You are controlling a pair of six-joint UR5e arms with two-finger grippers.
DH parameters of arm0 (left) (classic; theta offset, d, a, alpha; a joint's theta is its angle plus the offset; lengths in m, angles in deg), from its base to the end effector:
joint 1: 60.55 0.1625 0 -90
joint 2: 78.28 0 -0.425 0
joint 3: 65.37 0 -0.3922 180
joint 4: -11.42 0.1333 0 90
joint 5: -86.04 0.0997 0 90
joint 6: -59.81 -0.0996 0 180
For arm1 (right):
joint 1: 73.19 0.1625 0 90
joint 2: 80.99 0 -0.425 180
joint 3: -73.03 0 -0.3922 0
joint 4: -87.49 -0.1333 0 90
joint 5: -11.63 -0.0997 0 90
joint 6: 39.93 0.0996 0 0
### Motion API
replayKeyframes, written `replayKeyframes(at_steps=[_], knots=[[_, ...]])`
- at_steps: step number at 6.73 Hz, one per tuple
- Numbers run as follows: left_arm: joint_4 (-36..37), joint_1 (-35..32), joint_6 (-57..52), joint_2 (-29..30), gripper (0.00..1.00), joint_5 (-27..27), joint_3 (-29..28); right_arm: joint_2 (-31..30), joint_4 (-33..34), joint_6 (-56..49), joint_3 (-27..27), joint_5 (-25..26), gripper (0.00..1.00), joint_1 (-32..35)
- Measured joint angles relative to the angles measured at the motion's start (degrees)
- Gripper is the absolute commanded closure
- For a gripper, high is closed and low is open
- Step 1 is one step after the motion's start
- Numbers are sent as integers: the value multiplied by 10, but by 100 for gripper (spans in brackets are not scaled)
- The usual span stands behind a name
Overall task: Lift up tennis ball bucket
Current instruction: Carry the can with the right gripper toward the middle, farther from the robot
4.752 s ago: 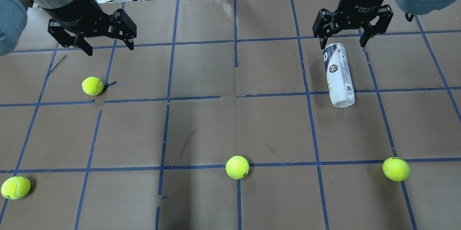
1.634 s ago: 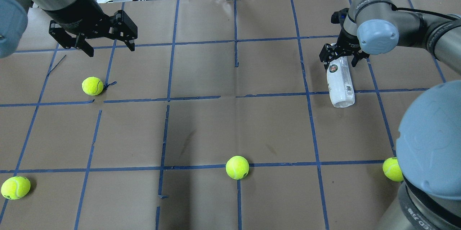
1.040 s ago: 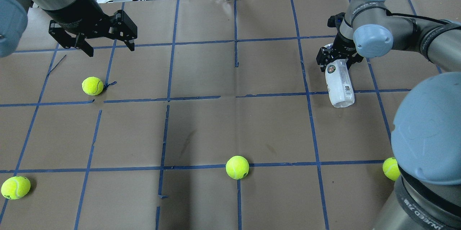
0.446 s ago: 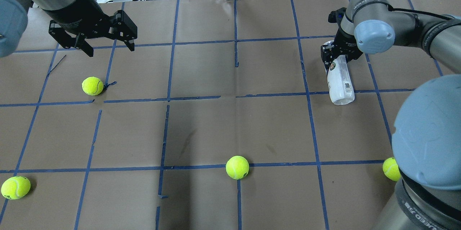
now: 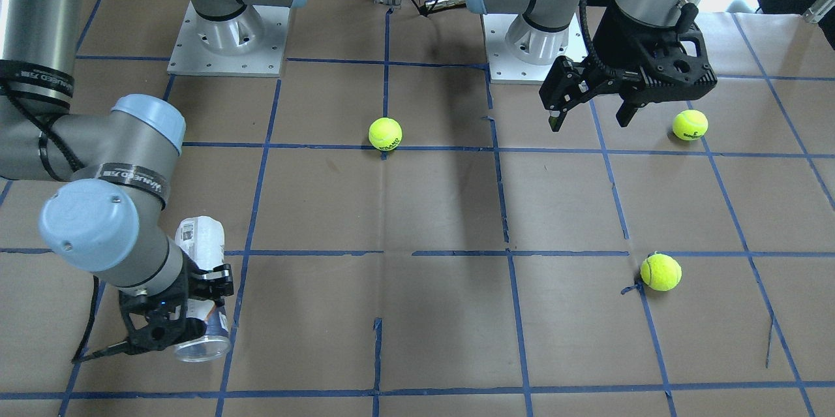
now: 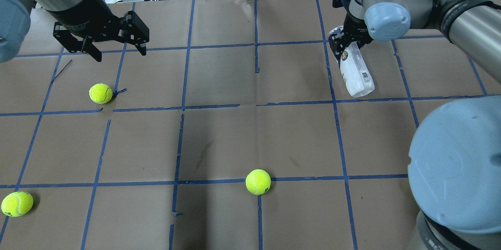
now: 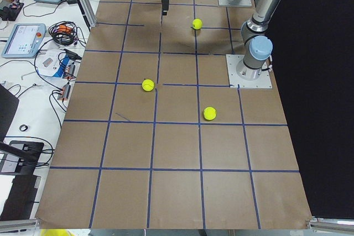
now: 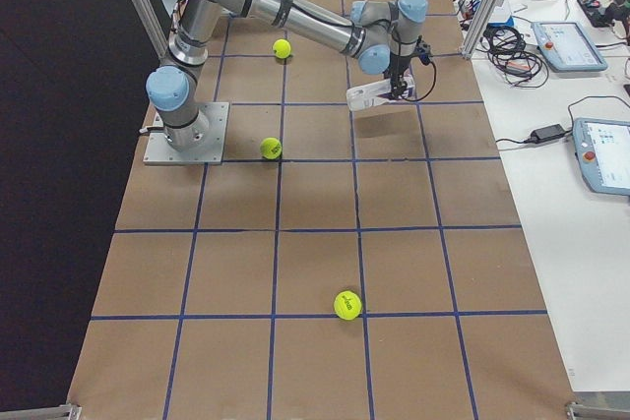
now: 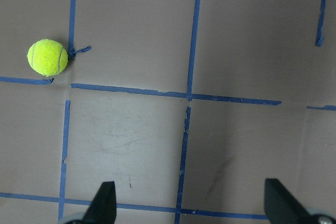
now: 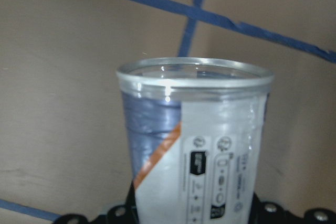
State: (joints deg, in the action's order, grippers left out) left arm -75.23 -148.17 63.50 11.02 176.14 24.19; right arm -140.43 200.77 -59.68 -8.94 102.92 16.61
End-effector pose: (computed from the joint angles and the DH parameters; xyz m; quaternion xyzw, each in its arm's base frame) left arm -0.1125 -0.4992 0.5038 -0.0529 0.9978 -0.0392 0.0004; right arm 0.1287 -0.6798 0.2799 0.1697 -0.9854 0.0045 0.0122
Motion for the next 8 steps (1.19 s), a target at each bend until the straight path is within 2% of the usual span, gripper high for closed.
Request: replayKeyframes(at_steps=[3,5,8], knots=[[0,0,0,0,0,0,0,24,6,-158,82,1,38,96],[0,0,0,0,0,0,0,47,49,-279,95,1,38,140],[0,0,0,0,0,0,-1,86,115,-373,99,41,38,216]])
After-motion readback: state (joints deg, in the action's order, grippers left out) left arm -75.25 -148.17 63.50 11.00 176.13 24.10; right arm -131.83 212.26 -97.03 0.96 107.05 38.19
